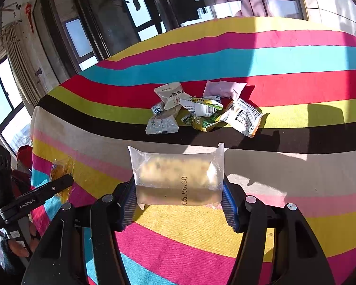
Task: Organize snacks
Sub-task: 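Grasp the yellow bread bun bag with the left tool and lift it, then carry the bread packet and bun bag to the white box and release both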
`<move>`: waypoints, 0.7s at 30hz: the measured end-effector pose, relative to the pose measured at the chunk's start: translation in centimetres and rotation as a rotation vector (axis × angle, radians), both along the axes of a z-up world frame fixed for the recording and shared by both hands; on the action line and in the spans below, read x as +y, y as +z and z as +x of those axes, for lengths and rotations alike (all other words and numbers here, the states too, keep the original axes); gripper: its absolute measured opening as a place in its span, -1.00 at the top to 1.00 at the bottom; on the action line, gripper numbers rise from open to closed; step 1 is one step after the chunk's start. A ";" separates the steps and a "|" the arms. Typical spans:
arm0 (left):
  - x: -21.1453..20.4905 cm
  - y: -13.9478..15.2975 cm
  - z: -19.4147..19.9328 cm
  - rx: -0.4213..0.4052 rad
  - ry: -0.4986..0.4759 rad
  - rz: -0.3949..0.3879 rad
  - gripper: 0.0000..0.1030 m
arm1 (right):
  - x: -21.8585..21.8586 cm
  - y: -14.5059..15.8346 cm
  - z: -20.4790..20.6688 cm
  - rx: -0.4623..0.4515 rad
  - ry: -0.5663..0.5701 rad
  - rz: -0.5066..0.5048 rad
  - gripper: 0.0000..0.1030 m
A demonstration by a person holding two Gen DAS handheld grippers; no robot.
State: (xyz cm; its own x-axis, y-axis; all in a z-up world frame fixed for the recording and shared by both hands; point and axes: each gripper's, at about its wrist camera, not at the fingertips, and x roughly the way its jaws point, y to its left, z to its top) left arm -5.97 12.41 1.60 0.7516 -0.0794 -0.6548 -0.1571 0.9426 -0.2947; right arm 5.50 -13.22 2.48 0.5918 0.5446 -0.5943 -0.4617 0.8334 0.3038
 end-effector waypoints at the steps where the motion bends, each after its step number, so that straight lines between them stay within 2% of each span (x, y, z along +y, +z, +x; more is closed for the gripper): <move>1: -0.3 0.2 -0.3 -0.008 -0.003 -0.001 0.18 | 0.0 0.0 0.0 0.002 0.002 -0.001 -0.17; 14: 1.6 1.9 -10.4 -0.120 0.046 0.041 0.17 | 1.1 -0.4 0.4 0.069 0.030 -0.037 -0.17; 18: 2.9 1.6 -12.9 -0.132 0.075 0.041 0.17 | 2.0 -0.4 -0.9 0.118 0.075 0.048 -0.17; 21: 4.0 1.1 -14.4 -0.135 0.100 0.019 0.17 | 4.3 0.0 -3.3 0.064 0.104 -0.001 -0.16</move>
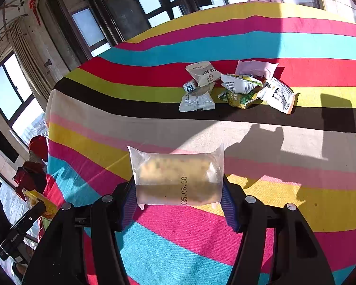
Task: Organize snacks
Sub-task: 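Carry the bread packet and bun bag to the white box and release both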
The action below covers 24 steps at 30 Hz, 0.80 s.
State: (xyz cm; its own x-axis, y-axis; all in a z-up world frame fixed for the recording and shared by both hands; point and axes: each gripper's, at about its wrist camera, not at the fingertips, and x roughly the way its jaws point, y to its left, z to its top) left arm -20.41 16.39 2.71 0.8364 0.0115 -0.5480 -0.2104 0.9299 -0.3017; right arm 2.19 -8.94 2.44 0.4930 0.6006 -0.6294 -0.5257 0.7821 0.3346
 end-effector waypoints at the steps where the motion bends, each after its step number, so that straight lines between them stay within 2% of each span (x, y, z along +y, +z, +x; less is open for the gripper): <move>1: 0.3 -0.3 -0.3 0.004 0.000 -0.005 0.17 | 0.6 0.2 -0.8 -0.003 0.028 0.014 -0.16; 6: 1.2 -1.9 -0.9 0.037 -0.006 -0.014 0.16 | 3.8 0.5 -3.8 -0.014 0.123 0.015 -0.16; 8: 1.3 -2.5 -0.7 0.045 0.003 -0.028 0.02 | 4.5 0.4 -4.6 -0.007 0.150 0.021 -0.16; 9: 1.3 -2.6 -0.7 0.031 0.008 -0.028 0.02 | 4.8 0.4 -5.0 -0.011 0.158 0.016 -0.16; 10: 1.3 -2.6 -0.7 0.029 0.010 -0.028 0.02 | 5.0 0.4 -5.3 -0.015 0.165 0.010 -0.16; 12: 1.2 -2.6 -0.5 0.015 0.005 -0.045 0.19 | 5.1 0.5 -5.8 -0.021 0.178 0.006 -0.16; 17: 1.4 -2.0 -1.5 -0.025 0.024 -0.070 0.19 | 5.5 1.7 -8.1 -0.046 0.230 0.012 -0.16; 24: 3.2 -0.8 -6.3 -0.051 0.085 -0.073 0.19 | 8.9 2.4 -13.5 -0.096 0.401 -0.005 -0.16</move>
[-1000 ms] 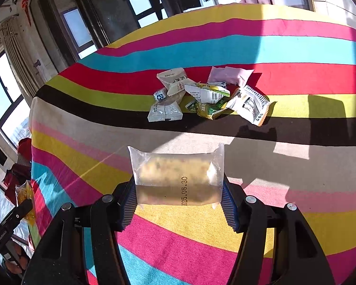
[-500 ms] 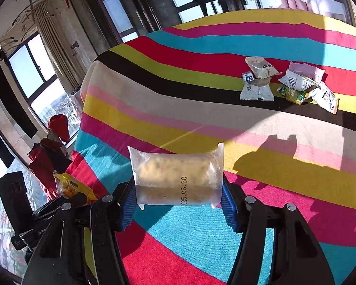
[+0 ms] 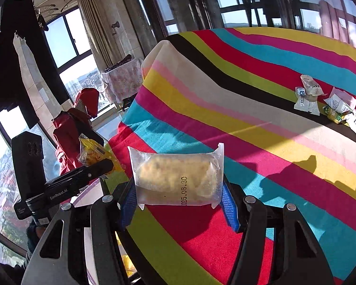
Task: Organize snacks
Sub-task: 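Carry the bread packet and bun bag to the white box and release both, then move both tools back over the snack pile on the table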
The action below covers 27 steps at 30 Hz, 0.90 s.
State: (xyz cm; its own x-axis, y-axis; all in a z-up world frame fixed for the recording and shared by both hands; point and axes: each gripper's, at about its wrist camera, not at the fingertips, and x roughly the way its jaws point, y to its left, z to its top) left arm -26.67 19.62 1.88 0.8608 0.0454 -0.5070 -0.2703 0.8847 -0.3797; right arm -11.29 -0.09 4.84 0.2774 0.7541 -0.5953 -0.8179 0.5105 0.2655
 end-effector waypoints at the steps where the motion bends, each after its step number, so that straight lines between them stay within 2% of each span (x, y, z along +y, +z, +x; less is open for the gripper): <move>1: 0.3 0.1 -0.9 -0.002 0.015 0.001 0.19 | 0.7 -0.1 -0.8 -0.006 0.026 -0.008 -0.16; 6: 2.2 0.1 -5.8 -0.002 0.097 -0.018 0.19 | 3.9 -0.7 -5.4 -0.065 0.168 -0.054 -0.16; 12: 3.6 -1.8 -9.6 0.089 0.155 -0.016 0.19 | 6.7 -1.9 -10.9 -0.117 0.339 -0.114 -0.16; 14: 3.8 -2.8 -10.5 0.132 0.171 -0.004 0.19 | 7.4 -2.5 -12.3 -0.120 0.382 -0.139 -0.16; 18: 4.2 -4.6 -11.6 0.254 0.235 0.073 0.18 | 8.7 -4.0 -14.5 -0.130 0.449 -0.195 -0.17; 22: 4.4 -6.3 -11.8 0.370 0.252 0.126 0.15 | 9.9 -6.0 -16.3 -0.098 0.545 -0.223 -0.24; 23: 4.5 -6.7 -11.7 0.402 0.253 0.133 -0.01 | 10.0 -6.4 -16.7 -0.085 0.567 -0.227 -0.35; 24: 4.6 -7.0 -11.7 0.430 0.270 0.144 -0.32 | 10.1 -6.7 -17.0 -0.078 0.575 -0.226 -0.57; 26: 5.1 -7.3 -11.8 0.472 0.354 0.174 -0.69 | 9.9 -6.7 -17.1 -0.081 0.580 -0.208 -0.60; 27: 5.4 -7.2 -11.9 0.478 0.386 0.176 -0.73 | 9.6 -6.4 -17.0 -0.086 0.575 -0.205 -0.60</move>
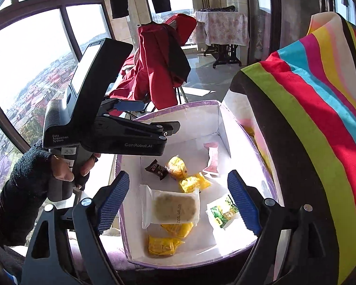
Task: Organize snacks
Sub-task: 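Move both tools back over the snack pile on the table, then grasp the white printed snack bag with the right tool and lift it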
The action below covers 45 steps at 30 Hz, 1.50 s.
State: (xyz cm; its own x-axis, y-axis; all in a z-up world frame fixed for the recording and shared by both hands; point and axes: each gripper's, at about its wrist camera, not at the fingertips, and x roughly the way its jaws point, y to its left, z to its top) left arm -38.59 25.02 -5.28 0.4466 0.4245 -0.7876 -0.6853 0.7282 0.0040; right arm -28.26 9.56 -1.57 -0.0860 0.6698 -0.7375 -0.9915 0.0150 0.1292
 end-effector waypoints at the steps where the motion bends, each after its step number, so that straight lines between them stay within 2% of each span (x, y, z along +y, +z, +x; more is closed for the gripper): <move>1: 0.3 0.2 -0.2 -0.010 0.022 -0.006 -0.75 | -0.3 0.3 0.2 -0.012 -0.014 0.009 -0.60; 3: 0.9 0.9 -0.5 -0.067 0.051 -0.038 -0.90 | -1.5 1.3 1.1 -0.033 -0.051 0.041 -0.60; 8: 0.7 3.2 0.3 -0.219 0.067 -0.088 -0.96 | -4.9 3.4 5.0 -0.034 -0.184 0.114 -0.64; 12: -1.3 4.5 3.0 -0.288 -0.033 -0.149 -0.96 | -8.4 4.4 7.4 -0.026 -0.259 0.152 -0.65; 14: -3.0 5.3 5.2 -0.305 -0.112 -0.147 -0.96 | -10.0 4.7 8.2 -0.055 -0.298 0.167 -0.66; 23: -12.9 10.2 14.8 -0.304 -0.438 -0.037 -0.96 | -17.9 6.2 11.2 -0.120 -0.484 0.249 -0.70; 26: -15.9 10.8 19.7 -0.219 -0.483 0.061 -0.96 | -20.1 6.4 13.5 -0.122 -0.582 0.249 -0.70; 27: -16.7 10.8 21.6 -0.199 -0.503 0.072 -0.96 | -21.1 6.2 14.5 -0.114 -0.630 0.246 -0.70; 28: -17.1 10.6 23.2 -0.186 -0.516 0.061 -0.96 | -22.1 6.1 15.6 -0.096 -0.672 0.244 -0.70; 30: -17.7 10.3 26.8 -0.173 -0.536 -0.015 -0.96 | -24.1 5.9 17.6 -0.048 -0.747 0.250 -0.70; 32: -18.1 10.1 29.9 -0.193 -0.555 -0.104 -0.96 | -26.2 5.9 19.2 -0.012 -0.814 0.263 -0.70; 33: -18.4 10.1 31.4 -0.212 -0.553 -0.122 -0.96 | -27.3 5.9 20.1 0.001 -0.845 0.270 -0.70; 37: -19.0 9.3 37.0 -0.251 -0.549 -0.174 -0.96 | -30.0 5.6 23.8 0.036 -0.966 0.254 -0.70; 42: -19.2 7.7 42.2 -0.212 -0.507 -0.191 -0.96 | -31.1 5.4 30.1 -0.023 -1.082 0.179 -0.70; 45: -18.5 6.2 42.7 -0.227 -0.470 -0.242 -0.96 | -31.5 4.9 35.2 0.053 -1.189 0.145 -0.70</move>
